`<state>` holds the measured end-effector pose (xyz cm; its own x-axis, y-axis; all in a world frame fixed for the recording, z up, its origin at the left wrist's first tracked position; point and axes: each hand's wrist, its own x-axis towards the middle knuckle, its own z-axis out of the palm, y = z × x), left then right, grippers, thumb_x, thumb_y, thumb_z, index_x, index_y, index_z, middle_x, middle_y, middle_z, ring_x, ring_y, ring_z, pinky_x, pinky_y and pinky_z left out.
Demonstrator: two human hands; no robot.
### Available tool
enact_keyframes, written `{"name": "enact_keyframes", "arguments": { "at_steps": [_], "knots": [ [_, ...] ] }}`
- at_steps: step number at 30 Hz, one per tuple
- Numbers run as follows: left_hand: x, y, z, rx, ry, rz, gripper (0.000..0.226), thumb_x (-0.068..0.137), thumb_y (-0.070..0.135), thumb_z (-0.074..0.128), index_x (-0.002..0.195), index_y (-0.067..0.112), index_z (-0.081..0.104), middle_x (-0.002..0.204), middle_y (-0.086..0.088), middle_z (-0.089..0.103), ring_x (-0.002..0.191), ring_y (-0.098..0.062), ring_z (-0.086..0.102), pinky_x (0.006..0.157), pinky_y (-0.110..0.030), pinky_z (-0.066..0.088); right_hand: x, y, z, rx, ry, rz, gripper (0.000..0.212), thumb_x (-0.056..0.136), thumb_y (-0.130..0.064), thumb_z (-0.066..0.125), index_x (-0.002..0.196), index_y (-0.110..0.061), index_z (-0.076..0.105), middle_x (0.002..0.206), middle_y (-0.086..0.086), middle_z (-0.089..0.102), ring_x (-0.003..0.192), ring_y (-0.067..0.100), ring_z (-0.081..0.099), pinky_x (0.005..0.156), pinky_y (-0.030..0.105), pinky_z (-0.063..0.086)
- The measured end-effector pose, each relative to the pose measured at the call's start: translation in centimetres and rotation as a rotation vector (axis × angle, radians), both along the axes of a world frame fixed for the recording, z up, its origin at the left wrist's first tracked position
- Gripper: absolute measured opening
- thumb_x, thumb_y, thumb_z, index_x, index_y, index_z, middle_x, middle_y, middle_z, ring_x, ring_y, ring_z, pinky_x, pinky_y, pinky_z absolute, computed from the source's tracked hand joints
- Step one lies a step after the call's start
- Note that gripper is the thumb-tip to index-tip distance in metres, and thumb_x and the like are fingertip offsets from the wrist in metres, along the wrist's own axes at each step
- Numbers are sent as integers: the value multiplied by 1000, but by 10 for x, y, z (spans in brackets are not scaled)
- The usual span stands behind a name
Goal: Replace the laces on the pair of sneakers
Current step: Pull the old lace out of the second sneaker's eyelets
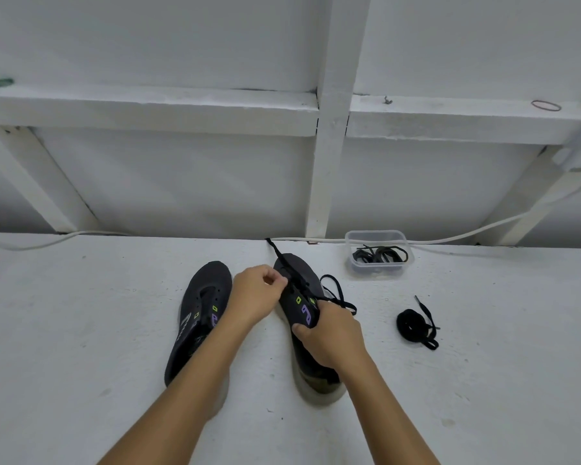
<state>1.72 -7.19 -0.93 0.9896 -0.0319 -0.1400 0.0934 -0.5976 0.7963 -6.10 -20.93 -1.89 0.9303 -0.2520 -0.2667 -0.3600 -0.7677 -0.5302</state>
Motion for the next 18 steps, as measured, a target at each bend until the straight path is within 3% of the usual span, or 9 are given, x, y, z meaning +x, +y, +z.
{"name": "enact_keyframes", "arguments": {
  "at_steps": [4,6,8,12,13,15,18],
  "knots": [
    [-5,-3,-12,-35,69,-40,16,83,33,80,89,21,72,82,13,68,76,3,60,63,-11,43,-1,-1,1,-9,3,8,37,85,-50,66,110,-24,60,110,-1,67,104,23,61,81,31,46],
    [-9,-9,-17,-49,-8,-40,5,85,25,78,85,21,75,80,13,70,74,1,62,66,-8,46,-1,0,1,-10,5,3,38,86,-51,65,112,-24,60,111,-1,66,104,23,61,81,31,46],
    [-11,-12,-13,-61,-102,-2,9,89,21,71,81,23,72,79,12,70,74,-3,64,63,-7,44,-1,0,1,-11,10,-11,39,86,-51,65,113,-23,60,112,0,66,104,23,61,80,30,46],
    [5,9,10,-413,-203,559,13,97,26,52,86,26,58,83,4,72,73,-8,69,60,-25,49,0,0,0,1,21,-31,39,87,-48,65,113,-20,60,114,2,65,105,25,61,82,30,48],
    [7,13,12,-427,-164,548,12,97,27,52,87,27,58,85,4,72,76,-10,70,63,-31,54,0,1,0,-4,26,-29,39,87,-48,65,114,-19,60,115,2,65,105,25,61,83,31,48],
    [3,10,6,-303,-9,332,10,94,30,61,87,24,65,84,4,72,82,-15,72,76,-37,60,1,2,1,-14,25,-27,39,88,-48,65,114,-19,60,114,3,65,106,25,61,83,31,48],
    [-17,-9,-16,-195,139,112,17,86,35,74,93,20,74,86,8,73,81,-5,68,77,-21,57,-1,2,2,-30,7,-29,38,87,-49,65,110,-20,61,110,2,66,104,25,61,76,30,42]
  ]
}}
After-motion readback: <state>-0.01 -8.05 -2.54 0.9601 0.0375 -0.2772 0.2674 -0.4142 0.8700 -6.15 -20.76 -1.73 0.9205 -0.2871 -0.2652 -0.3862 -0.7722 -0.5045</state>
